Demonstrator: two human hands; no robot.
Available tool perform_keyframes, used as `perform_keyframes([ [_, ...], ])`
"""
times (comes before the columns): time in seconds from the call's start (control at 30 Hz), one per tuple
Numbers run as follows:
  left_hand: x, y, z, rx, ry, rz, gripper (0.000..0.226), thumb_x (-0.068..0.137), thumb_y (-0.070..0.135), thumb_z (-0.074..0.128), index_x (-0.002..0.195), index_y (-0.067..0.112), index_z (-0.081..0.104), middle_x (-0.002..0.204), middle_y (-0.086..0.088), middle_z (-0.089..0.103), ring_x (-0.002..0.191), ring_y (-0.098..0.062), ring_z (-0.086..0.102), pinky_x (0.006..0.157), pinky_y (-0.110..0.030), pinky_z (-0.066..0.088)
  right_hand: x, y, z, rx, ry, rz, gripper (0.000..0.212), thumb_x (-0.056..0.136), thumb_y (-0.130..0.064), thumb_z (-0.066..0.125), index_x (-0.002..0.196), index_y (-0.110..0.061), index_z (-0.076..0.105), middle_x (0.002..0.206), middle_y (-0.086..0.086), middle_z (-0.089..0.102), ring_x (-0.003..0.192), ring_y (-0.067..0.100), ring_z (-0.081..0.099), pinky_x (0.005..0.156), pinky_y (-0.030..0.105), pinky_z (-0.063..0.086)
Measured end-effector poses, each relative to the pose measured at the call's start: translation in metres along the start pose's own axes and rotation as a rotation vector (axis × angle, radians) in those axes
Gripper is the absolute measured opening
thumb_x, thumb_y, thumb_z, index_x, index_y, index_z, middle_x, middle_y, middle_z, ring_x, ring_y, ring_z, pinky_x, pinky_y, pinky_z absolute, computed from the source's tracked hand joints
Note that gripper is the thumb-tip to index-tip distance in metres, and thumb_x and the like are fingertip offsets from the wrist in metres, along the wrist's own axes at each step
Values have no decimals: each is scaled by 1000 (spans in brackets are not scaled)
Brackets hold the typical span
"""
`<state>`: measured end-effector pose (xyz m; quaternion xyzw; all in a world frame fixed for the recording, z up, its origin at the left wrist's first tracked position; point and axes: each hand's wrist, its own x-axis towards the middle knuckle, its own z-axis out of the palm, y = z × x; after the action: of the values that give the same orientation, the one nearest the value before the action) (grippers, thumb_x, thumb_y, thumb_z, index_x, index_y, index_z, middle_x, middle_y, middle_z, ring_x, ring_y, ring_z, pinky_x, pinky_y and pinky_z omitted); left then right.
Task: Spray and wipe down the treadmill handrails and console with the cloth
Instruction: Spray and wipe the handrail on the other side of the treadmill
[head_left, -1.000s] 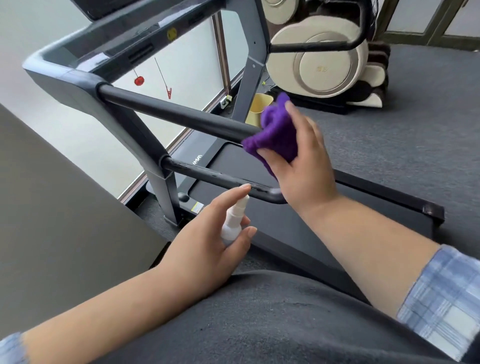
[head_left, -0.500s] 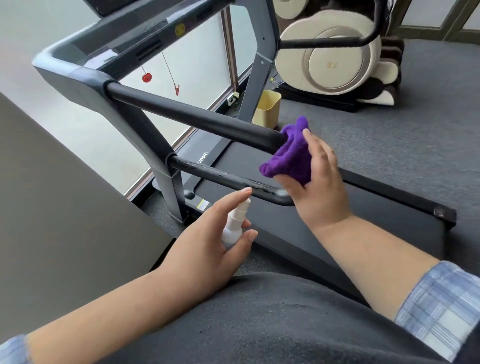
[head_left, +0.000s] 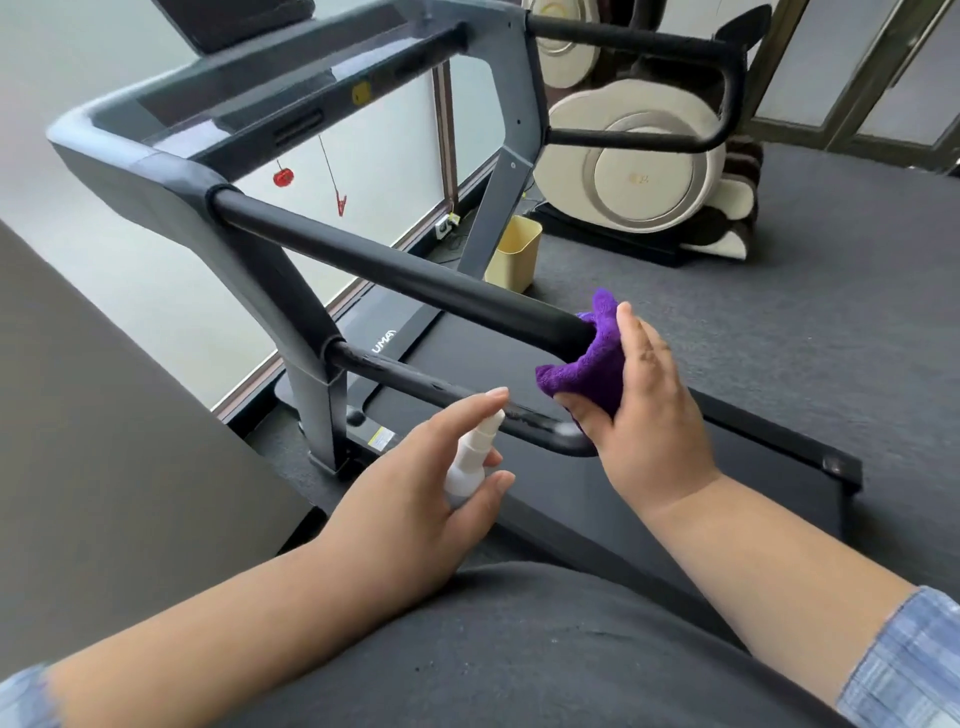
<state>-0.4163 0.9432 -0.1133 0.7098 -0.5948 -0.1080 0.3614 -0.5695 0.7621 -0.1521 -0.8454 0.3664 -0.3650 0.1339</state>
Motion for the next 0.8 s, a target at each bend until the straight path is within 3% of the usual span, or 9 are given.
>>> perform_keyframes([
  [0.2, 17, -29, -16, -63, 8, 0, 64, 85, 42, 61, 129, 70, 25, 106, 26, 58, 95, -1, 60, 80, -9, 43, 21, -30, -3, -175, 14, -101, 84, 86, -57, 54, 150, -6, 34, 144, 19, 49, 130, 31, 45, 110, 41, 36],
  [0.4, 47, -62, -34, -132, -45, 25, 68, 88, 35, 67, 129, 71, 26, 106, 30, 57, 98, 3, 60, 81, -7, 40, 75, -90, 15, -547, -267, -168, 83, 80, -56, 65, 144, -6, 47, 134, 15, 60, 116, 35, 60, 92, 50, 53],
  [0.6, 73, -102, -65, -186, -63, 58, 70, 88, 31, 68, 128, 71, 27, 107, 31, 58, 98, 2, 61, 84, -16, 46, 113, -145, 57, -698, -455, -141, 85, 81, -53, 30, 154, -9, 28, 143, 15, 49, 117, 36, 55, 90, 49, 49],
  [0.8, 86, -152, -91, -262, -36, 45, 65, 85, 37, 63, 129, 69, 28, 102, 22, 61, 95, -5, 63, 82, -15, 46, 136, -173, 106, -710, -424, -148, 81, 81, -53, 39, 147, -5, 43, 129, 19, 59, 101, 40, 61, 79, 51, 52],
])
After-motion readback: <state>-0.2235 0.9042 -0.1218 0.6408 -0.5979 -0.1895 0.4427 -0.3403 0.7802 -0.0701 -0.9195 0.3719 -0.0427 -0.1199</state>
